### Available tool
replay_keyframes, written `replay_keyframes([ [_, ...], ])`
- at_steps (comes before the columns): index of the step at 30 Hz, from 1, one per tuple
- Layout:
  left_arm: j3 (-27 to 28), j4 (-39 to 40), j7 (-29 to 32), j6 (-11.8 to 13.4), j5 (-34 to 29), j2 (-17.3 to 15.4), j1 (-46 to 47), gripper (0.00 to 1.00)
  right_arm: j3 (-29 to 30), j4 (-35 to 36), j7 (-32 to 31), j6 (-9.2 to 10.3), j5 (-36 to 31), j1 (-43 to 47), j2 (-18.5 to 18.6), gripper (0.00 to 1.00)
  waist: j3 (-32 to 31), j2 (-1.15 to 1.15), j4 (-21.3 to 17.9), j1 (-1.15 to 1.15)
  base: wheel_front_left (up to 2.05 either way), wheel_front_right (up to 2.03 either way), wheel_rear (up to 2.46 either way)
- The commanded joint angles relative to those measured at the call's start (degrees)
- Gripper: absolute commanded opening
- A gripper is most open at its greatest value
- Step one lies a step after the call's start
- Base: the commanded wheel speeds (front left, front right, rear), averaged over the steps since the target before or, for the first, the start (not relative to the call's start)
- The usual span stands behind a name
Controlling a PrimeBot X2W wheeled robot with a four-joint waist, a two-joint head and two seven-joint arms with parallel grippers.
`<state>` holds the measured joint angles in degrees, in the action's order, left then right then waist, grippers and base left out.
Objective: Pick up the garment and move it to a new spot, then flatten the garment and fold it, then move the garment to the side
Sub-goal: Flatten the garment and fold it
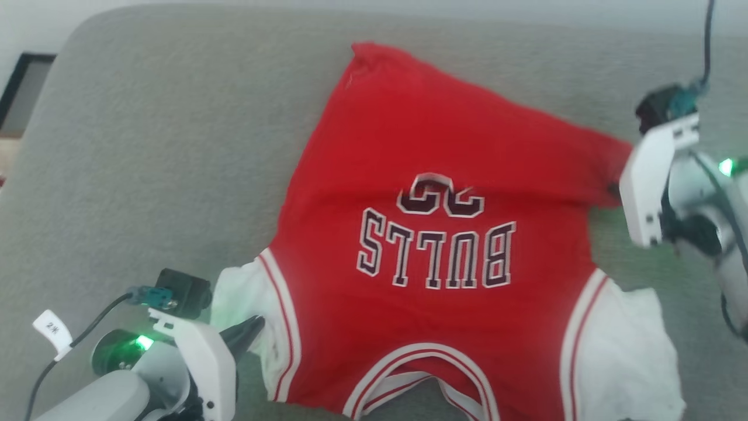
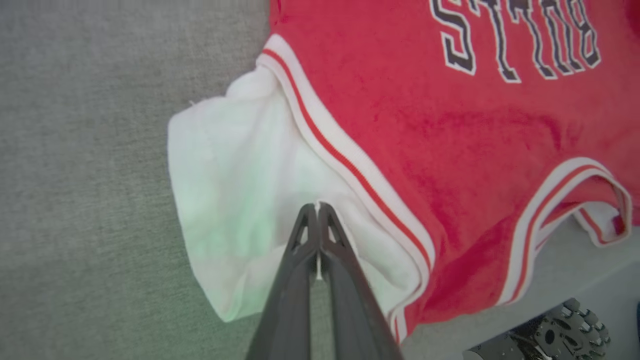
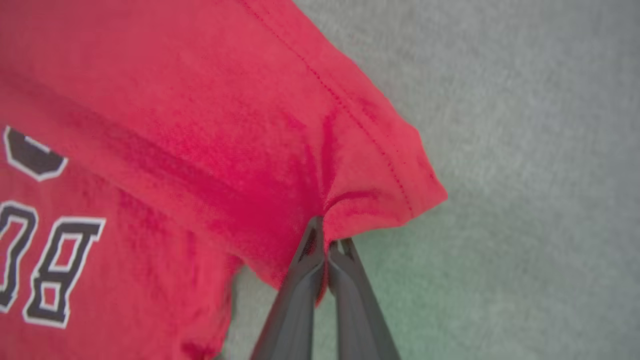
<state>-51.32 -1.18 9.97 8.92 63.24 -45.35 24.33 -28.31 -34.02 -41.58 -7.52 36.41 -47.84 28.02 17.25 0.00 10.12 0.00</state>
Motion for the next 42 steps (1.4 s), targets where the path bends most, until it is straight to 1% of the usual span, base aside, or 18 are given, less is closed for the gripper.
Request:
replay_keyframes([
  [1, 0.4, 0.6, -0.1, 0.6, 0.2, -0.8, -1.0, 0.00, 0.5, 3.2, -0.1, 0.06, 1.4, 3.5, 1.2, 0.00, -2.0, 0.00, -2.8, 0.00, 0.00, 0.00, 0.00],
  [3, 0.6, 1.4, 0.0, 1.1, 0.5, -1.6, -1.6, 0.00, 1.6, 8.0, 0.1, 0.06, 2.5, 8.4, 2.8, 0.00, -2.7, 0.00, -3.9, 0.00, 0.00, 0.00, 0.00],
  [6, 0.8, 2.3, 0.0, 1.9, 0.9, -2.6, -2.5, 0.00, 4.8, 14.5, 0.5, 0.06, 3.1, 15.7, 3.9, 0.00, -3.7, 0.00, -5.4, 0.00, 0.00, 0.00, 0.00],
  [10, 1.1, 3.4, -0.1, 2.7, 1.4, -3.6, -3.7, 0.00, 10.0, 21.2, 0.1, 0.06, 2.2, 26.3, 2.9, 0.00, -4.9, 0.00, -6.9, 0.00, 0.00, 0.00, 0.00],
  [11, 1.1, 3.6, -0.2, 2.9, 1.6, -3.8, -3.9, 0.00, 11.2, 22.4, -0.2, 0.06, 1.0, 28.9, 2.8, 0.00, -5.1, 0.00, -7.2, 0.00, 0.00, 0.00, 0.00],
  [14, 1.2, 4.2, -0.4, 3.2, 2.1, -4.3, -4.8, 0.00, 14.1, 25.7, -1.5, 0.06, 0.1, 36.5, 0.5, 0.00, -5.5, 0.00, -8.1, 0.00, 0.00, 0.00, 0.00],
  [17, 1.3, 4.5, -0.4, 3.4, 2.4, -4.7, -5.4, 0.00, 16.7, 26.7, -1.4, 0.08, -2.4, 42.1, -1.8, 0.00, -5.8, 0.00, -8.7, 0.00, 0.00, 0.00, 0.00],
  [21, 1.4, 4.6, -0.5, 3.4, 2.6, -4.9, -5.4, 0.00, 18.6, 25.4, 0.2, 0.07, -5.8, 44.5, -5.8, 0.00, -5.7, 0.00, -9.3, 0.00, 0.00, 0.00, 0.00],
  [22, 1.3, 4.5, -0.5, 3.3, 2.6, -4.8, -5.3, 0.00, 18.9, 24.6, 0.9, 0.04, -6.2, 44.5, -6.8, 0.09, -5.6, 0.00, -9.4, 0.00, 0.00, 0.00, 0.00],
  [24, 1.3, 4.3, -0.4, 3.1, 2.7, -4.7, -5.1, 0.00, 18.6, 22.8, 0.9, 0.04, -7.1, 44.2, -8.2, 0.18, -5.4, 0.00, -9.5, 0.00, 0.00, 0.00, 0.00],
  [25, 1.3, 4.2, -0.4, 3.0, 2.6, -4.6, -4.9, 0.00, 18.3, 22.2, 1.2, 0.04, -7.7, 43.8, -8.4, 0.31, -5.4, 0.00, -9.5, 0.00, 0.00, 0.00, 0.00],
  [26, 1.3, 4.1, -0.3, 3.0, 2.6, -4.5, -4.8, 0.00, 18.4, 21.9, 1.9, 0.04, -7.9, 43.5, -8.9, 0.52, -5.3, 0.00, -9.5, 0.00, 0.00, 0.00, 0.00],
  [27, 1.2, 4.0, -0.3, 3.0, 2.6, -4.5, -4.7, 0.00, 18.5, 21.8, 2.0, 0.04, -8.0, 43.0, -9.2, 1.00, -5.3, 0.00, -9.5, 0.00, 0.00, 0.00, 0.00],
  [30, 1.2, 3.7, -0.3, 2.8, 2.7, -4.4, -4.6, 0.00, 18.8, 23.2, 2.0, 0.10, -7.8, 42.3, -8.9, 1.00, -5.4, 0.00, -9.6, 0.00, 0.00, 0.00, 0.00],
  [34, 1.2, 3.5, -0.6, 2.8, 2.7, -4.2, -4.9, 0.00, 20.1, 29.0, 0.5, 0.10, -6.6, 42.4, -7.0, 1.00, -5.7, 0.00, -9.6, 0.00, 0.00, 0.00, 0.00],
  [35, 1.2, 3.5, -0.6, 2.8, 2.7, -4.2, -4.9, 0.00, 20.1, 29.0, 0.5, 0.10, -6.6, 42.4, -7.0, 1.00, -5.7, 0.00, -9.6, 0.00, 0.00, 0.00, 0.00],
  [38, 1.1, 3.8, -0.7, 3.0, 2.4, -4.2, -4.9, 0.00, 21.9, 37.2, -1.6, 0.07, -5.7, 42.3, -5.8, 1.00, -5.6, 0.00, -9.4, 0.00, 0.00, 0.00, 0.00],
  [42, 1.0, 4.1, -0.5, 2.6, 1.8, -3.9, -4.2, 0.00, 23.6, 43.5, -3.0, 0.07, -7.0, 40.3, -5.2, 1.00, -5.1, 0.00, -8.5, 0.00, 0.00, 0.00, 0.00],
])
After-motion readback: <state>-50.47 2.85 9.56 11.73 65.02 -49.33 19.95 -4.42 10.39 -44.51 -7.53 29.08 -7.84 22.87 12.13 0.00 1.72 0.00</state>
